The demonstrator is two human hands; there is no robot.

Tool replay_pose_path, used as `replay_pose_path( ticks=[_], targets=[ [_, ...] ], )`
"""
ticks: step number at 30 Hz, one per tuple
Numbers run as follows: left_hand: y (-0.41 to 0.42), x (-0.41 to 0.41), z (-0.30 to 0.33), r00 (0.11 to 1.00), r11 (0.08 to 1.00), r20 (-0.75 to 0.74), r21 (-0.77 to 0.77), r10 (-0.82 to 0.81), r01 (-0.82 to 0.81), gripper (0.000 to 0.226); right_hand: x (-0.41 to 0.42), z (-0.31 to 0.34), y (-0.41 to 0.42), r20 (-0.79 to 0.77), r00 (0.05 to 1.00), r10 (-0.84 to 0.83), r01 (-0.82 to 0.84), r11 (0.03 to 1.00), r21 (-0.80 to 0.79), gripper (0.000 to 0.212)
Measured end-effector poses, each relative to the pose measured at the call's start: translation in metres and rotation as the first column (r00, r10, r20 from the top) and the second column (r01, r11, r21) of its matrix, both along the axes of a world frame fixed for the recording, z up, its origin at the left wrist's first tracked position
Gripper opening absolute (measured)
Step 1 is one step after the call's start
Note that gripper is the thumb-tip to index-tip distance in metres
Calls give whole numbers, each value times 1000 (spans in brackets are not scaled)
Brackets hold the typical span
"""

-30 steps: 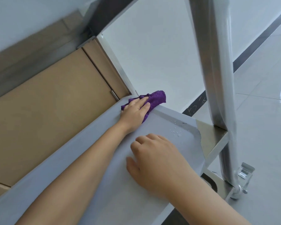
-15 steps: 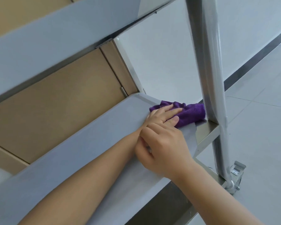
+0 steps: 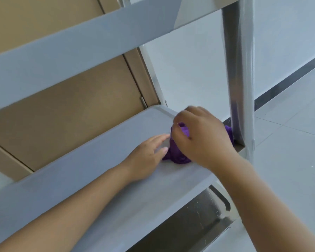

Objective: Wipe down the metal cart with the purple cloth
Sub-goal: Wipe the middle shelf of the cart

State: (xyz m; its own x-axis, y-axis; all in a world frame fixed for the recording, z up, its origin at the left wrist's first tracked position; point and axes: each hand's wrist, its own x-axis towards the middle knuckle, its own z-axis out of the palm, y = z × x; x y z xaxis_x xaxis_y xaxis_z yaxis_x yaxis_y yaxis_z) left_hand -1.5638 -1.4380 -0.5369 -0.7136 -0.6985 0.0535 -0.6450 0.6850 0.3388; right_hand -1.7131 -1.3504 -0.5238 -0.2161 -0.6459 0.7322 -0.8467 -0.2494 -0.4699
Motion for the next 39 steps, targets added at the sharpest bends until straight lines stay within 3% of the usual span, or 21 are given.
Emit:
replay_pose_path(
  ticks=[3, 5, 8, 13, 17, 22, 24, 26, 28, 32, 35, 39],
  targets=[
    [-1, 6, -14, 995, 999, 93, -38, 25, -21, 51, -20, 20, -20, -242, 968, 63, 35, 923, 382, 41],
    [-1, 5, -15, 996, 999, 75, 3, 39, -40, 52, -25, 13, -28, -258, 957, 133, 48, 805, 592, 53],
    [-4, 4, -17, 982, 998, 183, 42, 42, -50, 52, -25, -15, -25, -254, 960, 118, 100, 702, 705, 67],
    [-5, 3, -17, 975, 999, 221, 36, 20, -29, 51, -11, -25, -16, -260, 965, -35, 199, 746, 636, 71],
    [-5, 2, -18, 978, 997, 204, 50, 47, -58, 50, 8, -33, 2, -291, 926, -239, 372, 698, 612, 70],
    [-3, 1, -18, 975, 996, 212, 46, 64, -75, 50, 19, -37, 21, -271, 909, -318, 417, 700, 579, 85],
    [0, 2, -18, 986, 995, 152, 65, 61, -71, 51, 27, -44, 27, -238, 902, -360, 432, 738, 519, 86],
    [4, 5, -17, 999, 990, -1, 132, 51, -50, 50, 39, -49, 34, -162, 904, -396, 426, 790, 442, 86],
    [6, 8, -15, 994, 983, -104, 182, 31, -12, 48, 51, -52, 38, -105, 918, -383, 390, 822, 415, 86],
    [4, 9, -12, 986, 962, -165, 267, -15, 59, 45, 78, -52, 42, -89, 945, -316, 326, 871, 368, 76],
    [2, 13, -12, 965, 925, -261, 374, 35, 68, 47, 99, -53, 47, -78, 962, -263, 274, 910, 311, 63],
    [2, 20, -5, 932, 866, -354, 486, 76, 114, 44, 128, -59, 56, -77, 984, -160, 174, 956, 237, 65]
  ],
)
